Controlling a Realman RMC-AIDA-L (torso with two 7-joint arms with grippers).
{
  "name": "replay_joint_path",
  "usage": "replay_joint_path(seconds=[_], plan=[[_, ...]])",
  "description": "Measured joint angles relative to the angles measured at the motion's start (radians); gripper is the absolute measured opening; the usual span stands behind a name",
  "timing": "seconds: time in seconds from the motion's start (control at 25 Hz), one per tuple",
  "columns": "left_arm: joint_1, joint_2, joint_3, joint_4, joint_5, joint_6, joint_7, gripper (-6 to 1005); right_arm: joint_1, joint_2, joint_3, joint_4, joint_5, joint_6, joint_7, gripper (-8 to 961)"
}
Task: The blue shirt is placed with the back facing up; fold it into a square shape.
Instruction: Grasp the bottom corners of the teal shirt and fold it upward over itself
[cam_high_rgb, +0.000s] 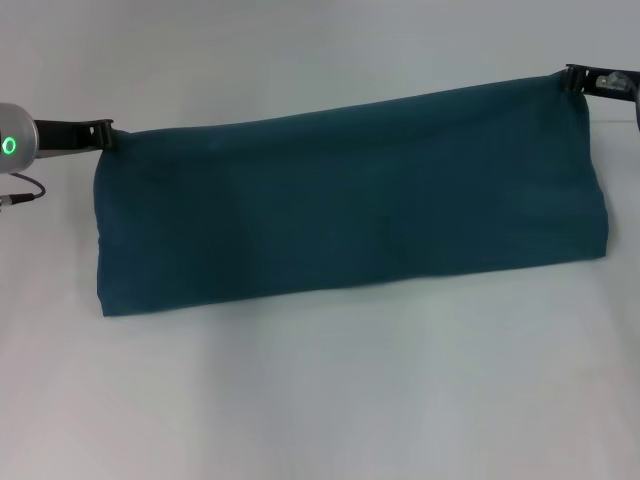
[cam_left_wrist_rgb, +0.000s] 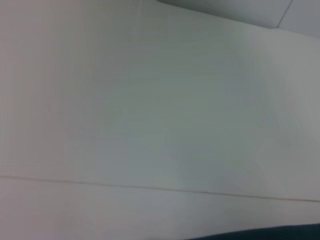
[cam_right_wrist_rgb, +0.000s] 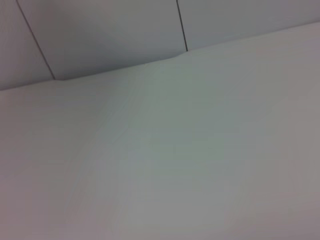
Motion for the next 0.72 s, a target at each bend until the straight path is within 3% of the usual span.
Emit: replay_joint_path(seconds=[0.72], plan=[[-0.003, -0.003, 0.004, -0.002, -0.001, -0.032, 0.004, 22, 0.004, -0.002, -0.026, 0.025, 0.0, 0.046, 0.003, 150]])
